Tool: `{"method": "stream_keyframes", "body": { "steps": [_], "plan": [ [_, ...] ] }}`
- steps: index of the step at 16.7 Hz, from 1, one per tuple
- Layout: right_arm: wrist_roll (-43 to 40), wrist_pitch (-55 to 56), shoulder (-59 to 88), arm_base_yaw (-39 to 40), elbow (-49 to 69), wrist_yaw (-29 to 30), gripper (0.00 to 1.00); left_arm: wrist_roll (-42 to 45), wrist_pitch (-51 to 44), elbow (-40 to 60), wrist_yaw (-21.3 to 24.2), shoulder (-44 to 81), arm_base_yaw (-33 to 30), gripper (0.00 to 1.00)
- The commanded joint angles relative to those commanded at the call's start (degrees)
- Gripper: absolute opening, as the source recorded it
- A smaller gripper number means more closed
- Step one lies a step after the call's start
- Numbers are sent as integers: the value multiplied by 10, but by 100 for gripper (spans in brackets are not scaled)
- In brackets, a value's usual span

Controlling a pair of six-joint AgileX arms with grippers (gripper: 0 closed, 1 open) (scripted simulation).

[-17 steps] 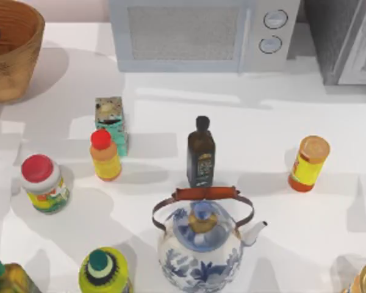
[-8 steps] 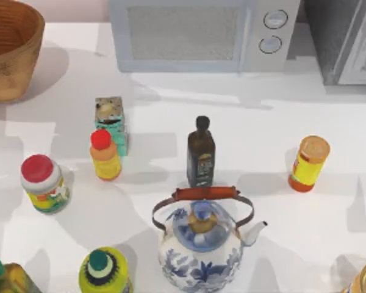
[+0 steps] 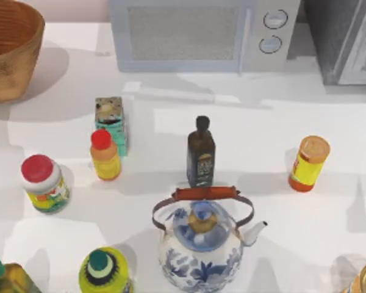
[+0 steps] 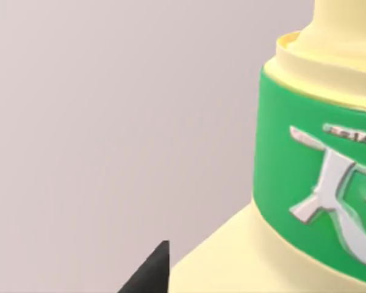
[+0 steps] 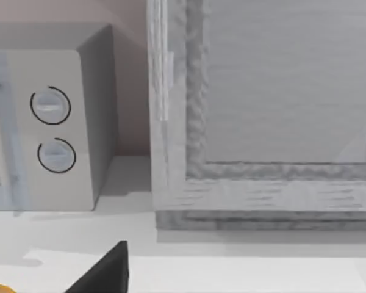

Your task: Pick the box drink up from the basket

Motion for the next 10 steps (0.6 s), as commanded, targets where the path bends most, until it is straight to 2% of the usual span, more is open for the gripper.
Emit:
{"method": "stream_keyframes", "body": {
  "steps": [6,10],
  "plan": [
    [0,0,0,0,0,0,100,0,-4,-5,-1,-4,0,0],
    [0,0,0,0,0,0,100,-3,-33,-74,-13,-79,-9,0]
  ]
}}
